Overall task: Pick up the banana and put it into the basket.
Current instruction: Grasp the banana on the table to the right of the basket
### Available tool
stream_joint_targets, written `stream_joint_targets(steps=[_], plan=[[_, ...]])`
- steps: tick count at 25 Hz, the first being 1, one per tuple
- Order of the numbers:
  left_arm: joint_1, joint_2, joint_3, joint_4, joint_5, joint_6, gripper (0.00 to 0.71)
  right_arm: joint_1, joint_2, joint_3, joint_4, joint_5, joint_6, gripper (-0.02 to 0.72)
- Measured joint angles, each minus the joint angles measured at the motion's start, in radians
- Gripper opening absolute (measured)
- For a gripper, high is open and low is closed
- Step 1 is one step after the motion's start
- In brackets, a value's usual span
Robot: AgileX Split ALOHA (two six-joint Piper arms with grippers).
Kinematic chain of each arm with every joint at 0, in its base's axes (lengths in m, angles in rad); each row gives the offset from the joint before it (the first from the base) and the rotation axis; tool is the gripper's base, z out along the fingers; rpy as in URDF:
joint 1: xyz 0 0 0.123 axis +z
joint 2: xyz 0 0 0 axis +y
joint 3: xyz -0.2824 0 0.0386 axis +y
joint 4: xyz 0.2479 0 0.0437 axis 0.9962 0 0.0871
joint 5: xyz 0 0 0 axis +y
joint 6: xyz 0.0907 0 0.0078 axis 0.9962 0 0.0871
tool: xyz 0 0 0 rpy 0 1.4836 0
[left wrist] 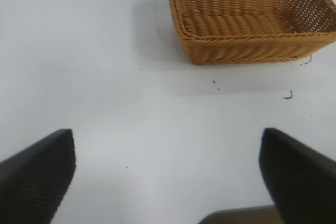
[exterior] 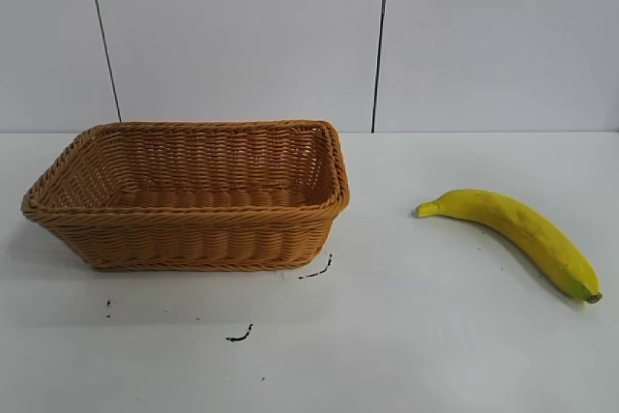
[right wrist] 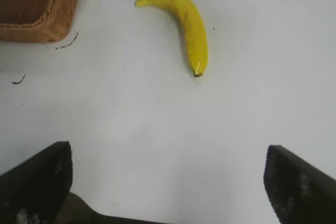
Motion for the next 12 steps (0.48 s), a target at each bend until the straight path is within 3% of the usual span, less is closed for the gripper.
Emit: stream_joint_targets(steps=[4, 7, 12], plan=[[0.0, 0.0, 0.0, 0.0, 0.0, 0.0, 0.69, 0.04, 0.19, -0.142, -0.001, -0.006, -0.123, 0.692], [0.0, 0.0, 0.0, 0.0, 0.0, 0.0, 0.69, 0.07, 0.291, -0.193, -0.003, -0.078, -0.188, 0.692], [0.0, 0.0, 0.0, 0.0, 0.0, 0.0, 0.69, 0.078, 0.434, -0.206, -0.031, -0.193, -0.167, 0.692]])
